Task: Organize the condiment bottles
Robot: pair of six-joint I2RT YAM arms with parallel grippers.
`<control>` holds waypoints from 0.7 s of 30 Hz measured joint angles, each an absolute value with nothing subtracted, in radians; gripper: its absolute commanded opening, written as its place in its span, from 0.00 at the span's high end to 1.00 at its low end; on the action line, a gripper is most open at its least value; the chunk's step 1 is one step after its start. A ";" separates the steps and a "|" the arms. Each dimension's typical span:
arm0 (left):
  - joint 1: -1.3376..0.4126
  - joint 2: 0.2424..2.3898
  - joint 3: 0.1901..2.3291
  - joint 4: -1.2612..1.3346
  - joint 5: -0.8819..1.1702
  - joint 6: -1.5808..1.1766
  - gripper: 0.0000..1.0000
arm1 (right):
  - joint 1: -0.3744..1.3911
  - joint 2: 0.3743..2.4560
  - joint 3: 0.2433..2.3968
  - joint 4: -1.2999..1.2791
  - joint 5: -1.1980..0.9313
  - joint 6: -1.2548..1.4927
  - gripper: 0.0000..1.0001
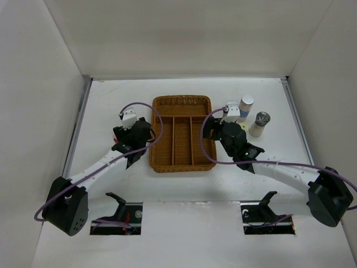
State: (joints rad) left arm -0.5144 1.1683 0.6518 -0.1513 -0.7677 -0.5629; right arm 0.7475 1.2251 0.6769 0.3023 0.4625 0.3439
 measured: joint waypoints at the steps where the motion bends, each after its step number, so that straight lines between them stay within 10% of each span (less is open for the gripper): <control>1: -0.510 1.175 0.652 -0.145 -0.764 -0.563 0.24 | 0.748 1.225 0.677 0.302 0.462 0.344 0.23; 21: -0.519 1.198 0.648 -0.097 -0.738 -0.555 0.69 | 0.733 1.179 0.653 0.308 0.456 0.349 0.22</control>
